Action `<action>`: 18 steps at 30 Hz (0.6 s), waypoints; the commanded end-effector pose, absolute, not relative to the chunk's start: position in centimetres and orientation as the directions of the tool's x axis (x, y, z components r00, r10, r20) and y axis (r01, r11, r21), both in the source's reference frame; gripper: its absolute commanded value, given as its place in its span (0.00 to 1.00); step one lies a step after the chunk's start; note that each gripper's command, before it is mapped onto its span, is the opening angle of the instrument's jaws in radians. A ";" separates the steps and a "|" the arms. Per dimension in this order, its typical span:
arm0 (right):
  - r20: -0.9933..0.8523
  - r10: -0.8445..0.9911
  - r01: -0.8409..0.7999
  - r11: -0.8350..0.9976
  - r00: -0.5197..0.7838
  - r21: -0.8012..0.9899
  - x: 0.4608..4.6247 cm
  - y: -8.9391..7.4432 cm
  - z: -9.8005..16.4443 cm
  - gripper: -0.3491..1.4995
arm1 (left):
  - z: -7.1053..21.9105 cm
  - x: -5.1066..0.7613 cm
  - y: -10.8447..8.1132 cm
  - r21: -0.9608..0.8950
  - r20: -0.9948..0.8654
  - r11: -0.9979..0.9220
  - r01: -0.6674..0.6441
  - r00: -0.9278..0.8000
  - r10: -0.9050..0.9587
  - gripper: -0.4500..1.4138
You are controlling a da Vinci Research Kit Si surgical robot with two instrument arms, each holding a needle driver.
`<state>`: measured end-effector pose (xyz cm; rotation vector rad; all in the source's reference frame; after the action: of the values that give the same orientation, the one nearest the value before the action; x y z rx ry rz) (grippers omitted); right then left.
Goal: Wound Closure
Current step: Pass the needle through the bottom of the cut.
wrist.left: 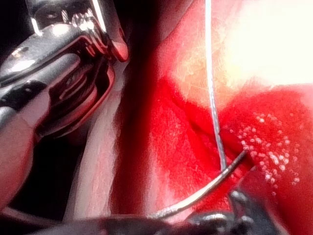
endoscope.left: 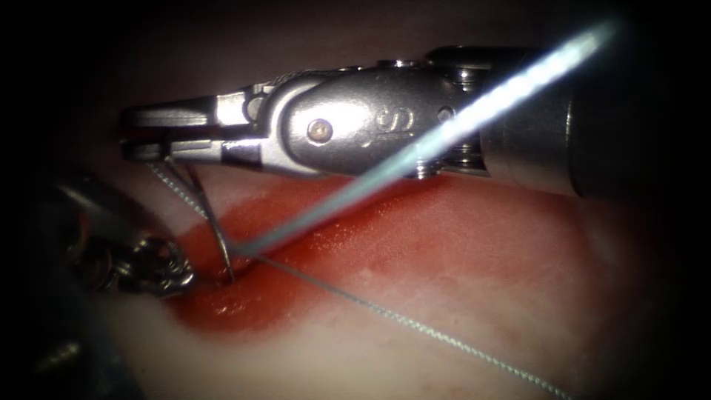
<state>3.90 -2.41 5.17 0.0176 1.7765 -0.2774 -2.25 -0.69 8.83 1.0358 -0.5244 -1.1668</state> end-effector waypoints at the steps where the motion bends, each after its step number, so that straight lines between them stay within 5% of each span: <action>1: -0.969 -0.117 0.157 0.976 -0.218 -0.153 4.01 -2.3 5.1 0.00 | 8.8 -2.28 -0.6 0.868 -0.159 0.041 0.495 0.355 -0.921 0.00; 18: -0.985 0.037 0.152 0.988 -0.167 0.012 3.99 -2.3 5.2 0.00 | 8.8 -2.28 -0.6 0.867 -0.160 0.043 0.497 0.358 -0.920 0.00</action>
<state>3.88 -2.40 5.28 0.1537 1.7177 -0.0786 -2.24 -0.70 8.84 1.0330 -0.5096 -1.1609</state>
